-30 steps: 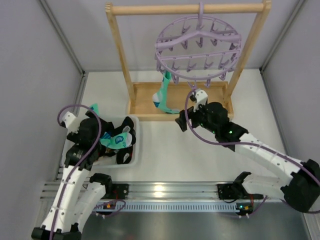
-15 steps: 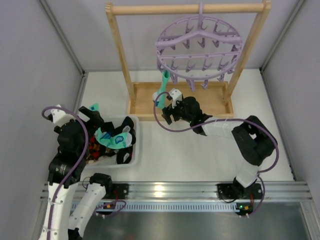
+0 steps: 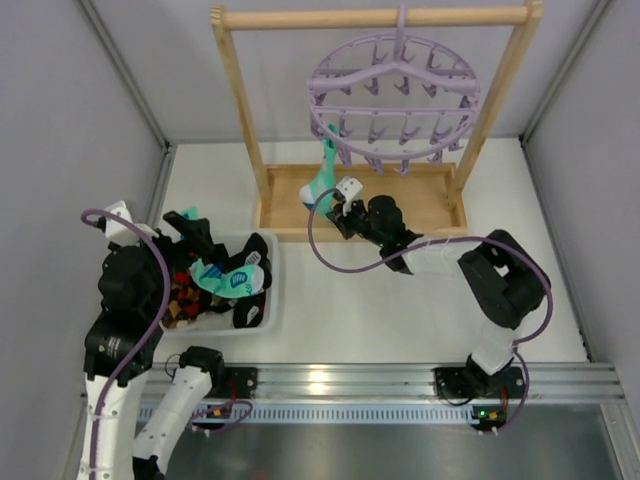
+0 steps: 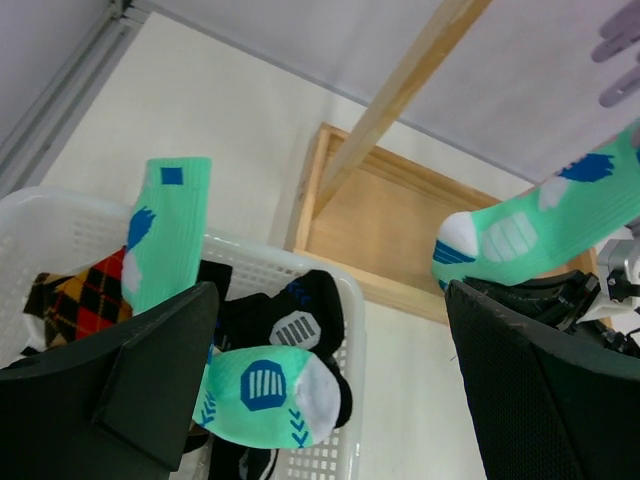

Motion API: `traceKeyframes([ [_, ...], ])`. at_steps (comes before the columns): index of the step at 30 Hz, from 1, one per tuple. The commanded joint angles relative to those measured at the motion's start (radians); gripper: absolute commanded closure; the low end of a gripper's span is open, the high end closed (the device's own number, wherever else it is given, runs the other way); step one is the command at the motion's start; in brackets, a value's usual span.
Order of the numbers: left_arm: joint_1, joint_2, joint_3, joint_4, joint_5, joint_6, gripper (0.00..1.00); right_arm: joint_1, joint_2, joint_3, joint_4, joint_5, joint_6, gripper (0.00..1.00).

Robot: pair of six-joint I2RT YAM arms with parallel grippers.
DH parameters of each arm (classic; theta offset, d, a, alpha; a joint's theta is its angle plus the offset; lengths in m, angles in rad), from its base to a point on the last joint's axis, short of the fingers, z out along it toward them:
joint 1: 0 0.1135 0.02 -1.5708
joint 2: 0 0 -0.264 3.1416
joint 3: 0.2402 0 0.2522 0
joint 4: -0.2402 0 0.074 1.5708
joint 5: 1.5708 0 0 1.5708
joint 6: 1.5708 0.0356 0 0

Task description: Remove the socks clipped to the hanger

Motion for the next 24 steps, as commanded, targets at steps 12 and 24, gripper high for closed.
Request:
traceKeyframes([
  [12,0.005,0.179,0.189,0.234,0.551,-0.036,0.01,0.123,-0.485,-0.111,-0.119,0.146,0.019,1.0],
  [24,-0.282,0.524,0.373,0.292,0.139,-0.042,0.01,0.34,-0.628,-0.302,-0.217,0.45,0.062,1.0],
])
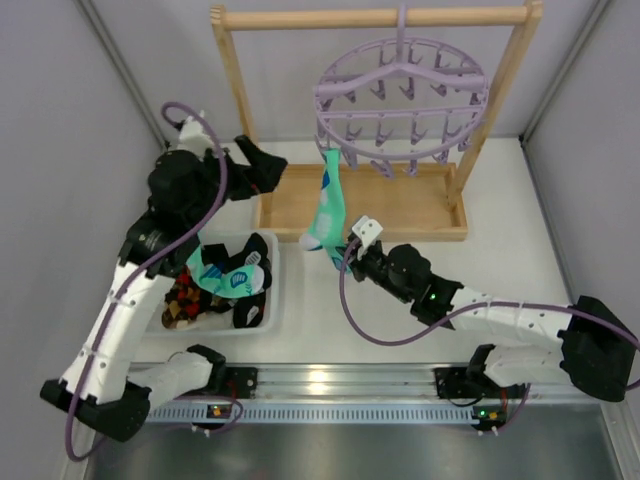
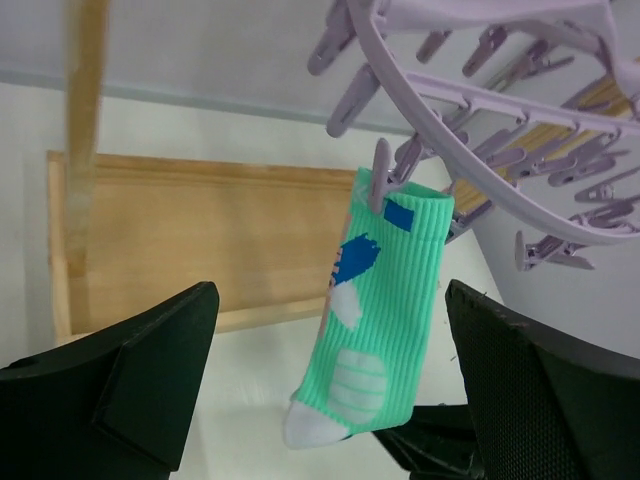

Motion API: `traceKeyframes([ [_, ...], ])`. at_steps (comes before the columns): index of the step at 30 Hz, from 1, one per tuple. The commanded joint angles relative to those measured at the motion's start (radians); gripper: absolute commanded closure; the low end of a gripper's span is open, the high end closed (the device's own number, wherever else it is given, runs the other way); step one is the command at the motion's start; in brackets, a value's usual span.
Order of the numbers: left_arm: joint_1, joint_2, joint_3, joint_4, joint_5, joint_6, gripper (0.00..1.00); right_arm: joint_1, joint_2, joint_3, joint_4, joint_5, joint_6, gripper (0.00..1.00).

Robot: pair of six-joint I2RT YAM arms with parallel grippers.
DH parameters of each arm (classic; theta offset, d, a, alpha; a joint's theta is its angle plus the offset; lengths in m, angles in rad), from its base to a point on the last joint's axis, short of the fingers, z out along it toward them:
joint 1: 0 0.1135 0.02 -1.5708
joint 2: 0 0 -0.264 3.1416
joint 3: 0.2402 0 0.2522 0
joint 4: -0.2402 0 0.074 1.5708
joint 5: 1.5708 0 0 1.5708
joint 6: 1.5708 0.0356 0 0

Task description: Remove the socks clipped to the hanger

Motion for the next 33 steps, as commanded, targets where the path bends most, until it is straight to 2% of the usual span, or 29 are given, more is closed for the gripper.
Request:
traceKeyframes([
  [1,-0.2,0.106,0.077,0.046,-0.289,0.056,0.02,0.056,-0.03,-0.024,-0.011,0.122,0.032,1.0],
  [2,-0.279,0.13,0.112,0.046,-0.318,0.061,0.01,0.072,-0.03,-0.028,-0.011,0.145,0.036,1.0],
  [5,-0.355,0.245,0.193,0.046,-0.372,0.078,0.01,0.104,-0.022,-0.028,-0.012,0.207,0.044,1.0],
  [9,-0.485,0.361,0.302,0.044,-0.618,0.18,0.01,0.142,0.016,-0.001,-0.032,0.293,0.029,1.0],
  [11,-0.547,0.407,0.33,0.046,-0.688,0.203,0.01,0.156,0.027,0.007,-0.031,0.307,0.027,1.0],
  [14,-0.568,0.433,0.353,0.046,-0.809,0.223,0.01,0.164,0.033,0.007,-0.018,0.311,0.03,1.0],
  [18,-0.568,0.488,0.385,0.046,-0.814,0.243,0.07,0.178,0.045,0.013,-0.017,0.314,0.021,1.0],
  [22,-0.571,0.539,0.427,0.048,-0.805,0.248,0.21,0.187,0.061,0.033,-0.028,0.333,0.013,1.0],
  [33,-0.657,0.547,0.424,0.046,-0.874,0.271,0.2,0.193,0.1,0.065,-0.037,0.366,0.015,1.0],
])
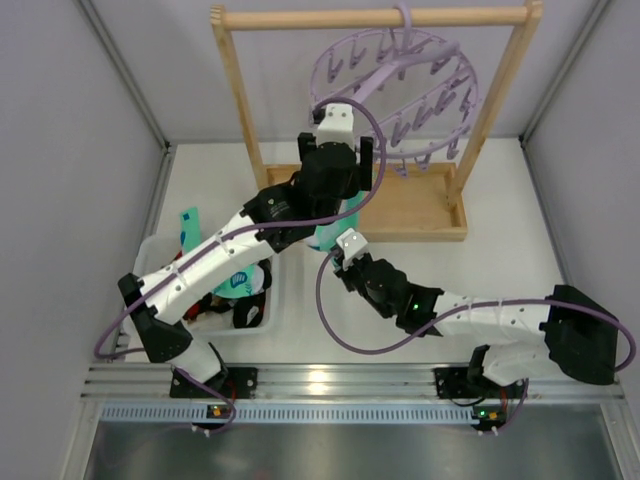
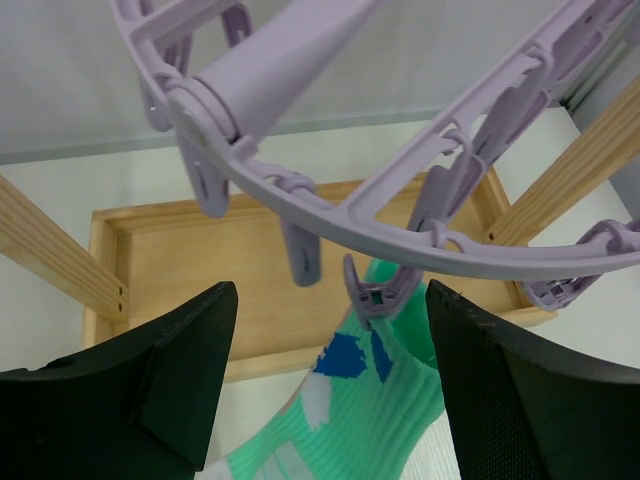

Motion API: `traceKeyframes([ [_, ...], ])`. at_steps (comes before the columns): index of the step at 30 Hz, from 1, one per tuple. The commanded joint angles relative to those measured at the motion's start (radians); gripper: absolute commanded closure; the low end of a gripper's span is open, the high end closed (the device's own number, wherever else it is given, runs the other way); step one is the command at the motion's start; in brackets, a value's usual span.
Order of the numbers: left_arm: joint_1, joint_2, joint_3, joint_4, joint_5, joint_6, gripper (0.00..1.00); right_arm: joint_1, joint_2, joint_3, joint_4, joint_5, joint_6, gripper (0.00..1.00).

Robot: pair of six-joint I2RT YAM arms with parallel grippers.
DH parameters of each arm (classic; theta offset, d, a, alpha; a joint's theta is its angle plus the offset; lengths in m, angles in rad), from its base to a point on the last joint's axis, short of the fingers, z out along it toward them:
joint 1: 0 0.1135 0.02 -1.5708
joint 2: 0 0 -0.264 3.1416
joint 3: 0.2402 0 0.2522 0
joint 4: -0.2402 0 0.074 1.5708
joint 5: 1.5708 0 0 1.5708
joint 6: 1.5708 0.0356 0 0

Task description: Remove the socks clipped to the hanger

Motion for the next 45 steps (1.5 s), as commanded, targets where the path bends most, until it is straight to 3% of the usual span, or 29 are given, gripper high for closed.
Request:
traceKeyframes([
  [1,-0.025,-0.026,0.032,0.042,-0.033,0.016,0.2,0.018,0.005,0.052,0.01,0.026,-0.003,1.0],
  [6,-0.045,-0.023,0.032,0.043,0.003,0.008,0.21,0.018,0.011,0.06,0.004,0.027,0.0,1.0],
  [11,-0.044,0.041,0.087,0.042,-0.061,0.051,0.34,0.024,-0.004,0.054,0.006,0.011,0.008,1.0],
  [17,-0.039,0.049,0.093,0.046,-0.111,0.059,0.37,0.033,-0.013,0.043,0.017,-0.002,0.016,1.0],
  [33,0.013,0.071,0.066,0.094,-0.068,0.059,0.47,0.052,-0.032,0.037,0.027,-0.023,0.016,1.0],
  [45,0.065,0.005,-0.066,0.209,-0.009,0.07,0.4,0.052,-0.078,0.014,0.035,-0.06,0.017,1.0],
])
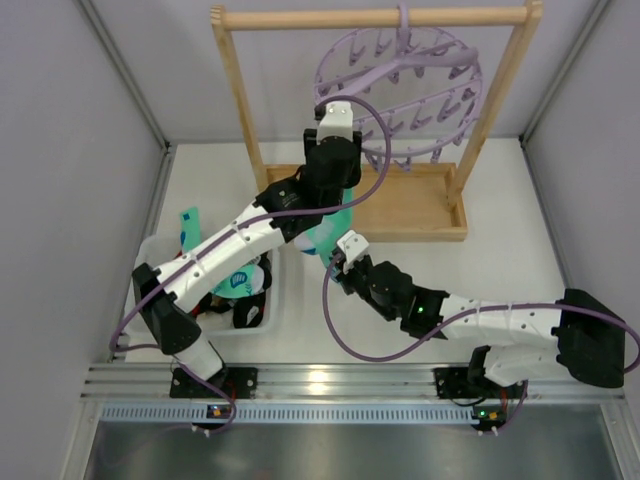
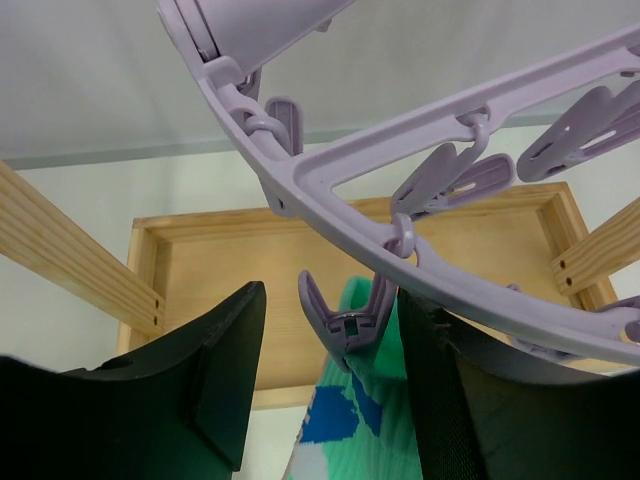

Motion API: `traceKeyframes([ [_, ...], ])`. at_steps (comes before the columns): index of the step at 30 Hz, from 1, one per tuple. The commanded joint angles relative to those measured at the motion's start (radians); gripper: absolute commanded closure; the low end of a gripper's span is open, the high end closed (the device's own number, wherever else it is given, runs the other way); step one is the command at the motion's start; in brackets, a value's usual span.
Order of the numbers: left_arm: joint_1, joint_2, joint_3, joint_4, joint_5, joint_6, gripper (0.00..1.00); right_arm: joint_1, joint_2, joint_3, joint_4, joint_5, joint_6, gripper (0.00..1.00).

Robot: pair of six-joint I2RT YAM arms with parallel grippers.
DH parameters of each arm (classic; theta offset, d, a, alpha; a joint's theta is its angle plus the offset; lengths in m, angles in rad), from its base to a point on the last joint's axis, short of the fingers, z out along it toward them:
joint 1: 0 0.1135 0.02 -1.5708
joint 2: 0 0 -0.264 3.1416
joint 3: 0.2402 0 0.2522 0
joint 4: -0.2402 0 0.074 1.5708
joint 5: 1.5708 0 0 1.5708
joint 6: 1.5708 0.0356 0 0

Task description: Remove the socks clipped to the hanger

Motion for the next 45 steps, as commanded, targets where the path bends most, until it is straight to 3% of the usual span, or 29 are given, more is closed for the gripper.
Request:
traceKeyframes([
  [1,0.0,-0.067,-0.04,0.127,0.023,0.01,0.4,0.021,-0.035,0.007,0.031,-0.04,0.019,1.0],
  [9,0.0,-0.067,-0.067,0.211,0.02,0.049,0.45,0.036,-0.025,0.012,0.03,-0.03,0.021,1.0],
  [20,0.0,-0.058,-0.053,0.227,0.017,0.079,0.97,0.051,-0.025,-0.006,0.028,-0.011,0.024,1.0],
  [23,0.0,-0.059,-0.057,0.227,0.02,0.079,1.0,0.051,-0.044,-0.032,0.033,-0.003,0.033,1.0],
  [26,0.0,-0.079,-0.071,0.225,0.037,0.075,0.81,0.053,-0.077,-0.055,0.022,-0.003,0.048,1.0],
  [28,-0.002,-0.111,-0.097,0.221,0.064,0.067,0.55,0.053,-0.116,-0.065,0.007,-0.023,0.05,1.0],
  [30,-0.003,-0.172,-0.157,0.219,0.066,0.052,0.17,0.053,-0.145,-0.077,-0.003,-0.069,0.05,1.0],
  [32,-0.003,-0.22,-0.203,0.213,0.055,0.035,0.02,0.053,-0.186,-0.092,-0.003,-0.114,0.041,1.0],
  [36,-0.003,-0.383,-0.296,0.153,-0.023,0.006,0.02,0.051,-0.214,-0.092,0.024,-0.207,0.001,1.0],
  [41,-0.003,-0.581,-0.422,0.045,-0.214,-0.043,0.02,0.051,-0.144,0.035,-0.012,-0.365,-0.048,1.0],
  [45,-0.003,-0.742,-0.436,-0.07,-0.319,-0.056,0.02,0.051,-0.055,0.159,-0.015,-0.462,-0.081,1.0],
])
